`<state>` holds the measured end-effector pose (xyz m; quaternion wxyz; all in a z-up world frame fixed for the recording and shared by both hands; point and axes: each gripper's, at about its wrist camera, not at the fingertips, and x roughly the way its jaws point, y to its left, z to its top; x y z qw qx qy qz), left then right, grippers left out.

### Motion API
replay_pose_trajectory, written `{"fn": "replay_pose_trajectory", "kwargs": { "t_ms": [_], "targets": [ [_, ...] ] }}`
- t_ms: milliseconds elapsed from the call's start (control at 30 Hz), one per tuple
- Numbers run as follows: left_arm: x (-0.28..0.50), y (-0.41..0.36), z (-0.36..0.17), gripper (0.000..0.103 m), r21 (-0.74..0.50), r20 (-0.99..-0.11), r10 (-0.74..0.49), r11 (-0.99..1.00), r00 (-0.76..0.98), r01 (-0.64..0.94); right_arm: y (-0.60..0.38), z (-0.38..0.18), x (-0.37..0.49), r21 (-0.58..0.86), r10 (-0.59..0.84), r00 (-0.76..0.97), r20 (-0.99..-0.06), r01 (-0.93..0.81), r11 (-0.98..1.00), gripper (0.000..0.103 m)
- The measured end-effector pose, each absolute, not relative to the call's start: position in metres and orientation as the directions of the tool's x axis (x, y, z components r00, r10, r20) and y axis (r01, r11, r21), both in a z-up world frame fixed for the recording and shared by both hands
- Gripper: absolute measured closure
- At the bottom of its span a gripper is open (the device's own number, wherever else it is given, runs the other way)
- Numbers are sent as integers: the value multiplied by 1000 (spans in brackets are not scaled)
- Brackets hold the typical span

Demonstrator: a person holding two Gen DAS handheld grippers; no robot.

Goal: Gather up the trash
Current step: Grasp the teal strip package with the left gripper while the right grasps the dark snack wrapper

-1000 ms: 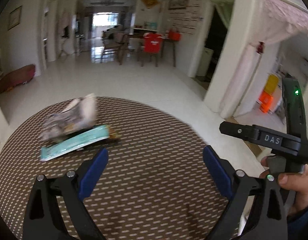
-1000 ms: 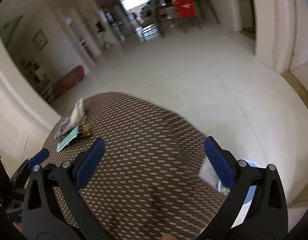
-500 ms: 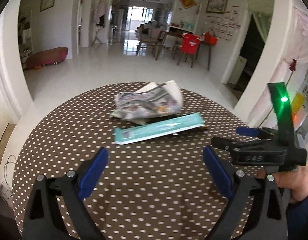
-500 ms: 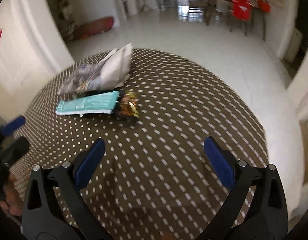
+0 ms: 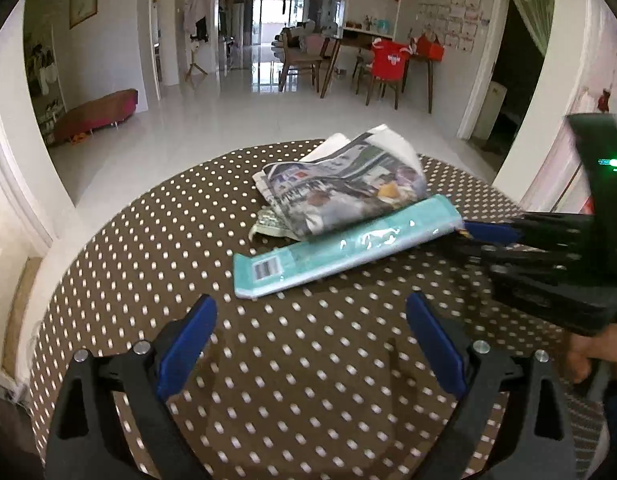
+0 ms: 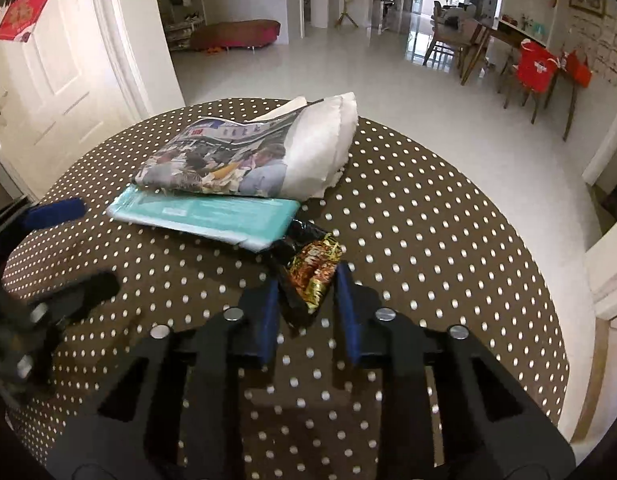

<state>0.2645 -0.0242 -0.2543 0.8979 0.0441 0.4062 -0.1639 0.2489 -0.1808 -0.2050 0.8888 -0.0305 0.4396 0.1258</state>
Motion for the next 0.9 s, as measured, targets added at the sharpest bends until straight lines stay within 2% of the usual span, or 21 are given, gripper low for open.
{"fn": "replay_pose_trajectory", "kwargs": {
  "t_ms": [133, 333, 400, 467, 500, 633, 733, 767, 867, 900],
  "targets": [
    [280, -30, -257, 9, 0, -749, -236, 934, 619, 357, -203, -203, 230, 95, 204, 579, -789, -212, 973, 79],
    [295, -51, -255, 9, 168, -743, -191, 874, 641, 455, -232, -199, 201, 117, 206, 558, -804, -191, 975, 78],
    [297, -59, -258, 9, 196, -759, -201, 836, 619, 512, -237, -198, 193, 116, 205, 550, -810, -193, 974, 74],
    [297, -60, -258, 10, 199, -761, -230, 807, 607, 555, -239, -195, 189, 105, 197, 556, -808, -193, 976, 57],
    [298, -61, -258, 9, 196, -766, -241, 795, 596, 574, -241, -192, 187, 94, 190, 567, -802, -193, 977, 44],
    [307, -57, -259, 11, 147, -789, -297, 759, 538, 635, -239, -186, 184, 73, 192, 582, -790, -222, 972, 43],
    [309, -49, -258, 43, 17, -806, -390, 737, 446, 675, -224, -188, 197, 73, 219, 572, -790, -266, 961, 41],
    [305, -49, -257, 52, 30, -806, -387, 729, 448, 684, -222, -191, 202, 79, 233, 561, -794, -284, 956, 41],
    [293, -46, -259, 73, 24, -813, -393, 714, 429, 699, -212, -203, 211, 96, 251, 525, -813, -305, 948, 45],
    [288, -46, -260, 73, 24, -816, -394, 709, 423, 705, -210, -203, 210, 83, 242, 532, -812, -304, 949, 52]
  ]
}}
